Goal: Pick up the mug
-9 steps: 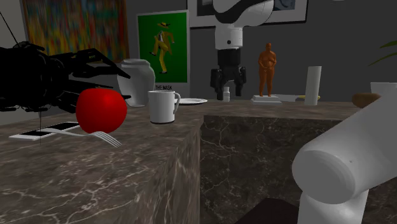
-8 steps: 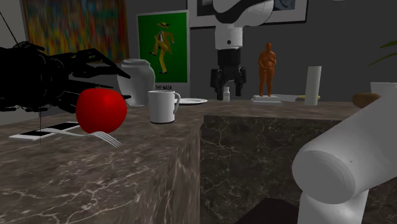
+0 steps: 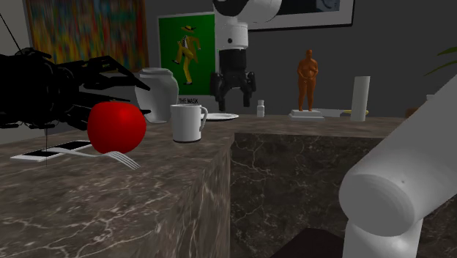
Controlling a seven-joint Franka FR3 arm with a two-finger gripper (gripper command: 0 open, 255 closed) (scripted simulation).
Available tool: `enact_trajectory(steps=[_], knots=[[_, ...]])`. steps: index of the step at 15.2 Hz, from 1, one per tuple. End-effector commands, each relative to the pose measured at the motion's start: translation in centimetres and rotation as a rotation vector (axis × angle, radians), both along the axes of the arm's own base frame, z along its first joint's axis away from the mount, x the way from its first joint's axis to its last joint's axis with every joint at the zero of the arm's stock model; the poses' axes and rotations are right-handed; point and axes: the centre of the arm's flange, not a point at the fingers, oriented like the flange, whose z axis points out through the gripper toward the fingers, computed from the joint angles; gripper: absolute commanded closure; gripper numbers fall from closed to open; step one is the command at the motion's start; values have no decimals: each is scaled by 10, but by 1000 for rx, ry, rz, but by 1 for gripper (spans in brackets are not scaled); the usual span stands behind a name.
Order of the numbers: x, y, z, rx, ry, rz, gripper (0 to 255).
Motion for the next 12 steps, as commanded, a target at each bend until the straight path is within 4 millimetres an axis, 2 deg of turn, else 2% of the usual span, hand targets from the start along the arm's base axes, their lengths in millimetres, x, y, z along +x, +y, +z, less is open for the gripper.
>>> enact_trajectory(steps=[1,12], knots=[[10,22,2,3,0,3,0],[72,149,23,15,2,23,0]])
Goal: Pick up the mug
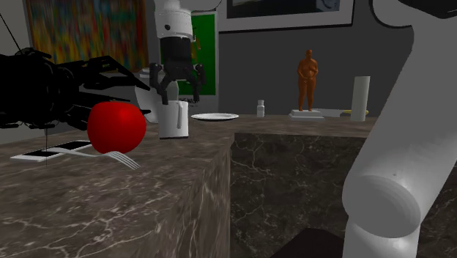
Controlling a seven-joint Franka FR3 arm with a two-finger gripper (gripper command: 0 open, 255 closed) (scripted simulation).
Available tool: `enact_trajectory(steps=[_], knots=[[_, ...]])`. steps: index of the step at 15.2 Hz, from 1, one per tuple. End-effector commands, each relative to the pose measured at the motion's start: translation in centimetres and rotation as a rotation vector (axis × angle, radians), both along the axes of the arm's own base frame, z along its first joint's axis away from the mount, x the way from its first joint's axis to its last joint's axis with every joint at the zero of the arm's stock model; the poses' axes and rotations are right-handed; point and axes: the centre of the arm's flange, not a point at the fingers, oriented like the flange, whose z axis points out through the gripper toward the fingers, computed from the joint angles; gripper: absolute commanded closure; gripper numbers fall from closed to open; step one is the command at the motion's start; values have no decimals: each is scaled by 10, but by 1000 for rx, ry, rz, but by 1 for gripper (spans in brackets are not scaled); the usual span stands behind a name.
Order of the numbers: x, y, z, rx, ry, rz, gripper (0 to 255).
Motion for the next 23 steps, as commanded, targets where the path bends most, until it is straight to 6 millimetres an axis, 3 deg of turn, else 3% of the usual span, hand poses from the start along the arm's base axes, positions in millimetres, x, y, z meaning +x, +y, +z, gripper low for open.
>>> enact_trajectory(steps=[1,10,11,20,23], knots=[[10,18,5,3,0,2,0],[10,18,-35,3,0,2,0],[10,17,-36,3,0,2,255],[10,18,-35,3,0,2,255],[10,18,-20,3,0,2,255]])
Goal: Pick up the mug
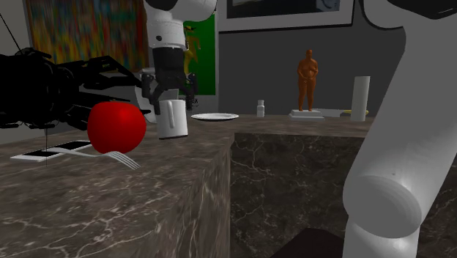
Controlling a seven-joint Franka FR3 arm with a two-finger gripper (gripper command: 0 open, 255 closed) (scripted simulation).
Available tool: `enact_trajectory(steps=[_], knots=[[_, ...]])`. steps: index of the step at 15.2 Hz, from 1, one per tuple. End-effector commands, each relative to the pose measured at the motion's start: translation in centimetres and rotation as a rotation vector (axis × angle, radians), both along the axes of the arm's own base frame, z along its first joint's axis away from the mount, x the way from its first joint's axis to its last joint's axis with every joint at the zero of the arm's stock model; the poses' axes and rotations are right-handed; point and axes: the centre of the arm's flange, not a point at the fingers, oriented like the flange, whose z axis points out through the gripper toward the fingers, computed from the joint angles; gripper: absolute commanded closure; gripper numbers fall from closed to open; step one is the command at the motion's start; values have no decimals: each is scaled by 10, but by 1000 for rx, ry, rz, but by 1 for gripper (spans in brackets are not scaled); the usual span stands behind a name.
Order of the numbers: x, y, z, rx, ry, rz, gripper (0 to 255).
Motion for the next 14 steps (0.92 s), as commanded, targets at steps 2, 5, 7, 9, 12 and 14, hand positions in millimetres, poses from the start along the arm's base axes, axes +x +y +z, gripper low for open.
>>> enact_trajectory(steps=[2,5,7,9,12,14], knots=[[1,0,16,0,0,0,255],[1,0,32,0,0,0,255],[1,0,42,0,0,0,255],[1,0,53,0,0,0,255],[1,0,69,0,0,0,255],[1,0,69,0,0,0,255]])
